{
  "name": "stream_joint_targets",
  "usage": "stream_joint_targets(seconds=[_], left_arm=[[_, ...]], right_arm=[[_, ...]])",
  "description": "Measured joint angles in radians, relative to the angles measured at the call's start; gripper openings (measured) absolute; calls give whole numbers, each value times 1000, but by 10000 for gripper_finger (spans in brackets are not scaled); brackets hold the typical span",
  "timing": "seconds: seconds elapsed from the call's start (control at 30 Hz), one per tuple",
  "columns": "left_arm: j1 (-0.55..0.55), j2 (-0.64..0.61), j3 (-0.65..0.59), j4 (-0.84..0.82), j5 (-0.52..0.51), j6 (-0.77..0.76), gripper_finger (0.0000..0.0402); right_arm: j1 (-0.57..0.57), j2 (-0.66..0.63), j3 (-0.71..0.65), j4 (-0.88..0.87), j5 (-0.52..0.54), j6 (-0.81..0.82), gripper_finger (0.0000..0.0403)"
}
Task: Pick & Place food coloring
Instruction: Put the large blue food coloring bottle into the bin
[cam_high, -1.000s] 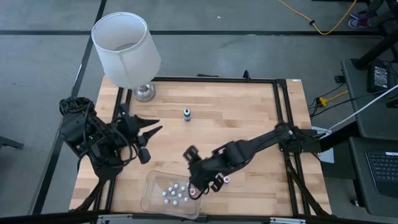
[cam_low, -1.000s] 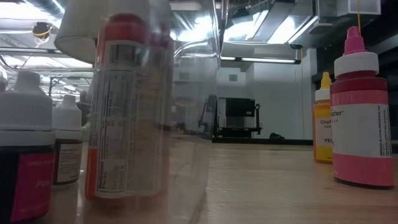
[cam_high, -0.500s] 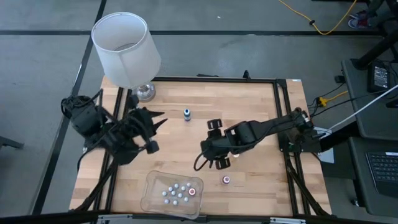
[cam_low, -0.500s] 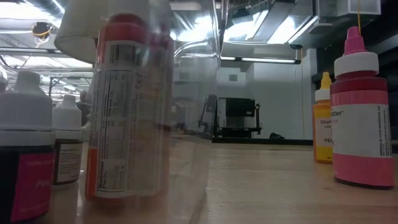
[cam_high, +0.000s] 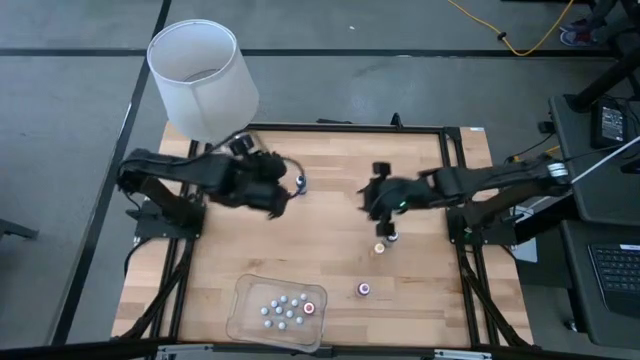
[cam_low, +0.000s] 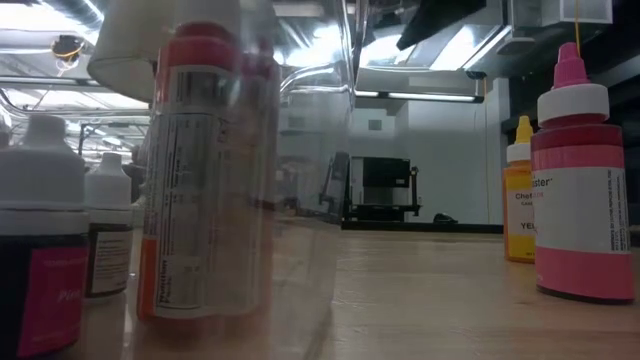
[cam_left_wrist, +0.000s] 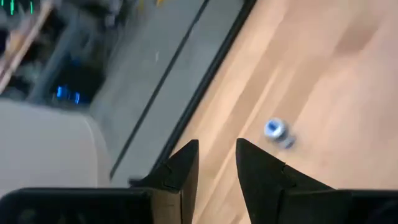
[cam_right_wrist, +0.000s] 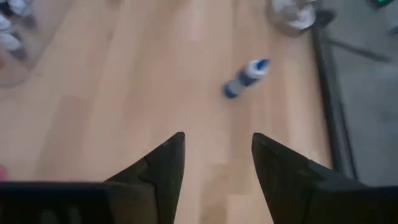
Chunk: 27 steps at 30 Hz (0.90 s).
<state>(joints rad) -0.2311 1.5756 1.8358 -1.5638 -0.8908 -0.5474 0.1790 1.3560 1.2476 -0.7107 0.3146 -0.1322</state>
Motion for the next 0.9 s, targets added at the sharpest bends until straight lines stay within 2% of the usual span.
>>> stream_joint_targets(seconds=[0.1, 0.23, 0.33, 0.4, 0.53, 0.63, 0.9], left_arm=[[104, 0, -113, 103, 93, 23, 118], [231, 0, -246, 379, 282, 166, 147], [318, 0, -324, 537, 381, 225, 174], [380, 0, -361, 587, 431, 212, 192], [494, 0, -429, 652, 599, 161, 230], [539, 7, -477, 711, 688, 166, 252], [563, 49, -605, 883, 789, 184, 267]], right_arm=[[-65, -101, -63, 30, 3, -74, 188], [-171, -213, -105, 89, -20, -165, 188], [-253, -267, -109, 121, -95, -215, 188], [-307, -291, -109, 133, -161, -246, 188], [-393, -309, -109, 155, -281, -295, 188], [-442, -304, -109, 154, -347, -325, 188], [-512, -271, -109, 154, -414, -317, 188]])
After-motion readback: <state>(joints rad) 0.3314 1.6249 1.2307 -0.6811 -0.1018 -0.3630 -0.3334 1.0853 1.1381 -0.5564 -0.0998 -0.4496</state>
